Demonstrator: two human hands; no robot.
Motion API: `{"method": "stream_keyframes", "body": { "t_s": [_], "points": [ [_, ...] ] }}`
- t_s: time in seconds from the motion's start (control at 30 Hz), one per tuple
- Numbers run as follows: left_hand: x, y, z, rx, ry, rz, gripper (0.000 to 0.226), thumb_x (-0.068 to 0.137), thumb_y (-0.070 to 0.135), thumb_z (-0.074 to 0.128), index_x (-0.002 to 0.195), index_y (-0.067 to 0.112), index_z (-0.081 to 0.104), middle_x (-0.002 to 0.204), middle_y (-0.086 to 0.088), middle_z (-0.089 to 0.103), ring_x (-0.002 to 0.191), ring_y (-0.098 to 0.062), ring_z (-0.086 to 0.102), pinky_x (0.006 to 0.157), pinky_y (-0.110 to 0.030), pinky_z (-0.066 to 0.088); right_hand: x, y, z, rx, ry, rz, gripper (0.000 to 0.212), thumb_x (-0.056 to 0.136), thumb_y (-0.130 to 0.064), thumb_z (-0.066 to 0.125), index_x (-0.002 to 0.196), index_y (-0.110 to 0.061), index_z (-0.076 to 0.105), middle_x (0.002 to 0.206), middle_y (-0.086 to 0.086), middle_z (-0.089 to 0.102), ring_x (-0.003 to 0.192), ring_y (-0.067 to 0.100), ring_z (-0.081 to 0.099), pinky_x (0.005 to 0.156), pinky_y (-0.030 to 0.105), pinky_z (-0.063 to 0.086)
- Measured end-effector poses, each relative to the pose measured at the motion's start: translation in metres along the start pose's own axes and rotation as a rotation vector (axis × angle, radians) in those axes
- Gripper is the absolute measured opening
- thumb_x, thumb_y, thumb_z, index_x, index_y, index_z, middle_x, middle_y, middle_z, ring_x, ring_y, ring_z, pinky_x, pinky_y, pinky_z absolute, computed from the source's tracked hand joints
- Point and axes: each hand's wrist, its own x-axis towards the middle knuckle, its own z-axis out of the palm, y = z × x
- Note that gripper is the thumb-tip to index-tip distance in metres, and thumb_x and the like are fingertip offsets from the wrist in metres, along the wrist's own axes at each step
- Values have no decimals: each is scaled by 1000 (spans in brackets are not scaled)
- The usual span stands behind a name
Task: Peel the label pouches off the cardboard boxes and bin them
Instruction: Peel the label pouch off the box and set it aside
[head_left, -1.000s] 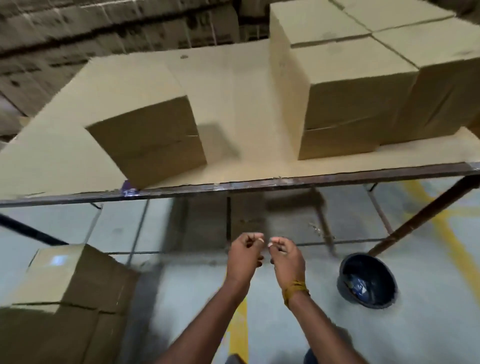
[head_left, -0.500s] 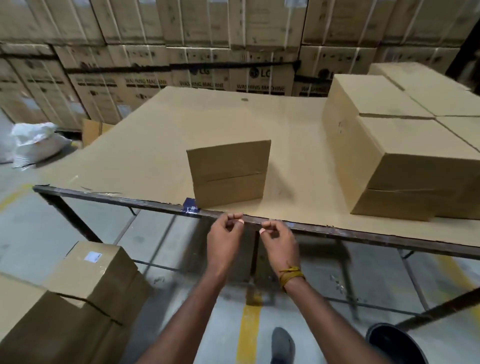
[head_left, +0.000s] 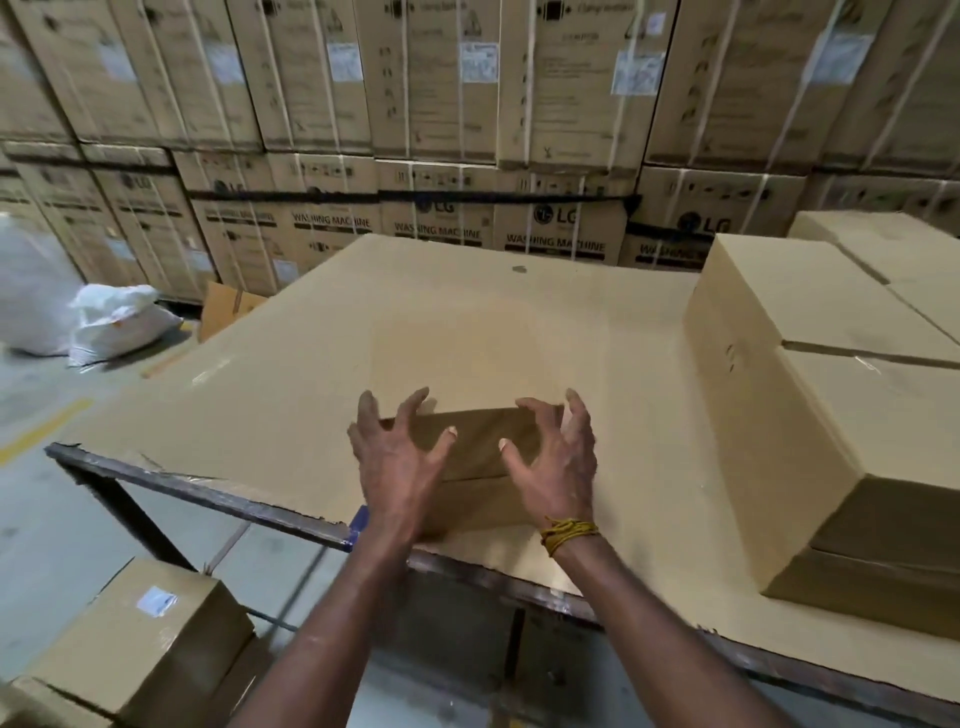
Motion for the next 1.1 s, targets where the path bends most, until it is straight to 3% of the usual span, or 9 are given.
{"method": "stream_keyframes", "body": {
  "t_s": [0.1,0.2,0.27,0.53,0.77,0.87,1.1],
  "points": [
    [15,8,20,-7,41,39,41,89,50,66,129,44,60,160,-3,20,144,-32,23,103,-40,39,35,18,6,83,-80,-25,45,86,-35,70,128,-41,55,159,4,17,144,28,29,112,39,35],
    [30,16,47,-41,88,101,36,88,48,68,123,45,66,155,-2,30,139,-26,32,104,-30,29,64,40,10,103,-20,-65,39,85,-32,71,123,-37,61,153,4,26,142,27,32,113,32,32],
    [43,29,68,-68,97,106,34,88,46,69,121,45,67,154,0,32,138,-24,35,104,-26,25,83,54,9,98,18,-50,39,85,-32,71,122,-37,61,152,4,28,141,26,33,113,37,35],
    [91,88,144,-128,32,146,32,93,38,64,123,47,65,156,2,31,139,-23,32,112,-33,29,146,112,-15,0,80,13,42,87,-38,67,128,-39,56,156,3,23,144,23,25,107,43,41],
    [140,131,199,-133,-84,226,40,93,31,63,130,47,60,159,0,25,141,-27,27,103,-27,28,209,159,-32,-85,28,53,53,89,-36,65,138,-42,44,162,-1,8,148,26,18,109,44,42],
    [165,146,224,-105,-129,262,45,92,32,61,134,48,55,160,0,21,139,-29,26,101,-31,35,238,176,-33,-140,29,92,56,89,-35,65,139,-42,41,162,-2,4,148,27,17,107,46,44],
    [226,186,278,-57,-139,252,39,96,42,55,134,50,52,158,5,21,135,-26,27,88,-40,52,317,189,-12,-363,83,223,53,94,-45,58,143,-37,41,162,11,11,149,47,2,117,51,24]
  ]
}}
